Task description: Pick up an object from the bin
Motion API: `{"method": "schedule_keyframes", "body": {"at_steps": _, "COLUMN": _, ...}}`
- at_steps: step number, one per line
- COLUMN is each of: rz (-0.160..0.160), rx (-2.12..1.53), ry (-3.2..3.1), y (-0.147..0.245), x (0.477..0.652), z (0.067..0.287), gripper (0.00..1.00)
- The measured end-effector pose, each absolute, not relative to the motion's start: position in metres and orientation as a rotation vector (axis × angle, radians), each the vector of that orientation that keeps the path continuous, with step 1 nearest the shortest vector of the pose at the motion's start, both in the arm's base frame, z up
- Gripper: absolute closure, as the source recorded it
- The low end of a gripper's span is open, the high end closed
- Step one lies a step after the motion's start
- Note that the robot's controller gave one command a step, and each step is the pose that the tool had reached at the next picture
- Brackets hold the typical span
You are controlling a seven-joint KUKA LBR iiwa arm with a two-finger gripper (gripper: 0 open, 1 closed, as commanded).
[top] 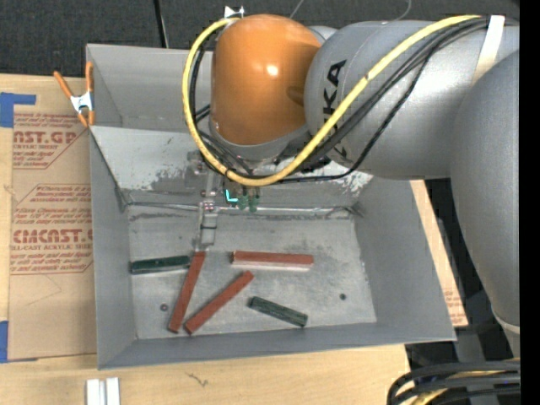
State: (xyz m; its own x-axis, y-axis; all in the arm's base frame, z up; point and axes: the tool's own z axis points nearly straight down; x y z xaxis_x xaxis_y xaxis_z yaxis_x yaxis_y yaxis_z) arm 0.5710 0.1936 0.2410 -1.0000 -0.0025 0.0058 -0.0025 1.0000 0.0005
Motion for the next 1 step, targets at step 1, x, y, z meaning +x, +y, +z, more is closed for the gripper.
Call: {"method": "schedule_keyframes", "body": {"at_steps": 1, "rz": 0.002, "rx": 0.213, "ry": -3.127, "y": 0.1892, "x": 0.567, "z": 0.0653, "gripper": 0.0}}
